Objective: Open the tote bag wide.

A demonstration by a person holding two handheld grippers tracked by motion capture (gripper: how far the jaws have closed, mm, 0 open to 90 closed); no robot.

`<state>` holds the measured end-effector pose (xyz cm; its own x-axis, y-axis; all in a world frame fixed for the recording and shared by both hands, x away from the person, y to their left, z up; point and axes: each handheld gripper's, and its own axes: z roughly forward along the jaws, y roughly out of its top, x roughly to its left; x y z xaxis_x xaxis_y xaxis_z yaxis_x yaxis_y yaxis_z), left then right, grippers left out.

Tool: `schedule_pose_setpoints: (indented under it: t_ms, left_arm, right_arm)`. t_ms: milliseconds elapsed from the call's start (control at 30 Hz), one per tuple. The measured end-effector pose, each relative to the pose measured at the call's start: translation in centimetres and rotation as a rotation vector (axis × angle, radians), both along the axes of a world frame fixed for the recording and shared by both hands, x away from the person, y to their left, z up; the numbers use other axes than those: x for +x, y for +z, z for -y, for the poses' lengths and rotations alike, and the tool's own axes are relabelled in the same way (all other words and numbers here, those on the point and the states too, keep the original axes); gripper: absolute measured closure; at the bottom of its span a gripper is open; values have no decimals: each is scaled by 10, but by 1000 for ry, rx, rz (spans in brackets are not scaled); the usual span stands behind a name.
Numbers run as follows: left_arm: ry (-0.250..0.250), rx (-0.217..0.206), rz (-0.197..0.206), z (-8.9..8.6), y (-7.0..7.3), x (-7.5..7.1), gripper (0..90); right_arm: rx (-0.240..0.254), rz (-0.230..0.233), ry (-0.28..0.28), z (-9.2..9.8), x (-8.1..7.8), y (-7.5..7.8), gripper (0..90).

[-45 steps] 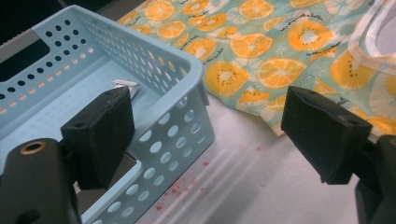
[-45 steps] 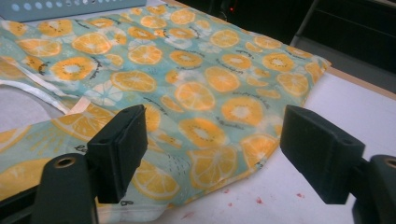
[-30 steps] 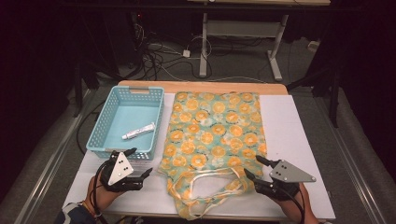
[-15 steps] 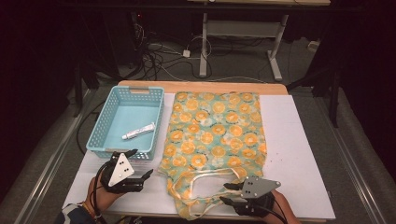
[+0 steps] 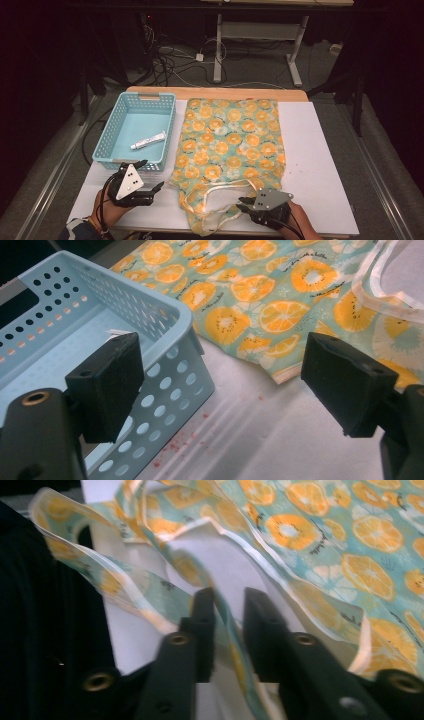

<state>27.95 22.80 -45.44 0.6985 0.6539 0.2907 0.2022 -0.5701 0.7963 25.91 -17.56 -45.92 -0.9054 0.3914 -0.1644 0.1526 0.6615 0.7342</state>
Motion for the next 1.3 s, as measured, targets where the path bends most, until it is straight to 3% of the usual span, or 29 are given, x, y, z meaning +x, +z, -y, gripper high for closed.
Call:
schedule_pose_setpoints:
  t_ms: [33,167,500,667,800,867,900,1067,1133,1167,1200,1233,1300]
  left_arm:
    - [0,-1,0,0,0,0,170]
    - [0,1,0,0,0,0,170]
    - [2,-1,0,0,1,0,170]
    - [2,-4,-1,0,2,0,170]
    - [1,-8,0,0,2,0,170]
    - [1,-10,-1,0,1,1,170]
    - [0,-9,-2,-1,1,1,170]
    - [-4,-8,-5,0,1,1,170]
    - [-5,-7,-5,0,1,2,170]
    - [-5,-7,-6,0,1,2,170]
    - [-5,-7,-8,0,0,2,170]
    - [-5,-6,-9,0,0,3,170]
    - [-8,-5,-11,1,0,3,170]
  right_arm:
    - [-4,0,-6,0,2,0,862]
    - [16,15,-20,0,3,5,888]
    - [118,62,-89,-3,8,29,895]
    - [125,89,-127,-7,16,41,895]
    - [67,89,-141,-15,33,40,894]
    - [39,76,-145,-20,43,34,894]
    - [-12,59,-143,-25,52,26,894]
    - [-66,36,-149,-29,68,13,876]
    - [-78,16,-151,-30,74,8,807]
    - [-89,41,-157,-30,77,6,703]
    - [-89,41,-157,-30,77,6,703]
    - [-109,70,-173,-31,78,5,556]
    - [-130,90,-181,-32,79,4,544]
